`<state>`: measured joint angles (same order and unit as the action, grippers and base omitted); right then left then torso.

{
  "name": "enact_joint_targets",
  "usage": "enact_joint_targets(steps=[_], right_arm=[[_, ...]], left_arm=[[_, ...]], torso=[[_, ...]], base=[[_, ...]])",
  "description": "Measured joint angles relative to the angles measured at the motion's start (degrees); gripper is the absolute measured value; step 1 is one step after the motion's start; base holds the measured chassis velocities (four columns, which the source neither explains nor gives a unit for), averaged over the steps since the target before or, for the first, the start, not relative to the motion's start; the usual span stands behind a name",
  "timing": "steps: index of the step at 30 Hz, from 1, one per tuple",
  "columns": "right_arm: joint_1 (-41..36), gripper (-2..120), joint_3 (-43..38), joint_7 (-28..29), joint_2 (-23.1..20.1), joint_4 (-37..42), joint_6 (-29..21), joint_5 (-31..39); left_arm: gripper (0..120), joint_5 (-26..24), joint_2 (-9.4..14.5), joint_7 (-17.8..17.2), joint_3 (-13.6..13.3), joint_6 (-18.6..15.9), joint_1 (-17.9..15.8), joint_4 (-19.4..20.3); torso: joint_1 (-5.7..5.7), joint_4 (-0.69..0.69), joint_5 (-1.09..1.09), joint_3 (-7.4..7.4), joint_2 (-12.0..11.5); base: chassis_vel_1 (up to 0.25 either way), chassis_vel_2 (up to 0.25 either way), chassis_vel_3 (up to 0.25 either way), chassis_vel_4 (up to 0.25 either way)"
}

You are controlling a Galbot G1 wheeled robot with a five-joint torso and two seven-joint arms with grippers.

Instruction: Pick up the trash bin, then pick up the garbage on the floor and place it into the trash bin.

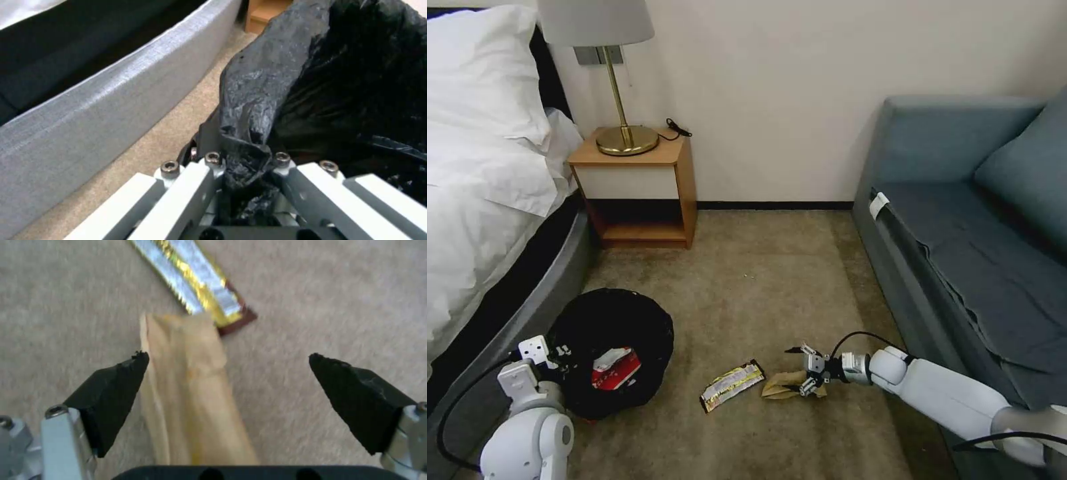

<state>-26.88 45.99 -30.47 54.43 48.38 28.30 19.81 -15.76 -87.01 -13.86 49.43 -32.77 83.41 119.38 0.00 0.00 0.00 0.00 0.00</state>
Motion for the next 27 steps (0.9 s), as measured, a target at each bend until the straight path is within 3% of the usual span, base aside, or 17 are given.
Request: enact_joint_targets(steps=[2, 10, 27], right_arm=[[-0.2, 93, -0.2, 0.1, 0.4, -1.1, 0.3, -0.5], [-2.0, 65, -2.6, 1.1, 3.0, -7.4, 1.5, -2.2], [-3.7, 5, -4.3, 2.7, 1.3, -3.5, 2.3, -1.1]], left_arm=[[4, 0.0, 0.0, 0.0, 0.0, 0.0, 0.0, 0.0], [4, 0.0, 0.3, 0.0, 0.1, 0.1, 0.3, 0.1], [4, 0.5, 0.2, 0.0, -0.2, 0.2, 0.2, -0.1]], torso=[[0.0, 0.0, 0.0, 0.0, 0.0], [0.0, 0.0, 0.0, 0.0, 0.0], [-0.01, 0.0, 0.0, 0.0, 0.0]], base=[[0.0, 0.0, 0.0, 0.0], [0.0, 0.0, 0.0, 0.0], [0.0, 0.0, 0.0, 0.0]])
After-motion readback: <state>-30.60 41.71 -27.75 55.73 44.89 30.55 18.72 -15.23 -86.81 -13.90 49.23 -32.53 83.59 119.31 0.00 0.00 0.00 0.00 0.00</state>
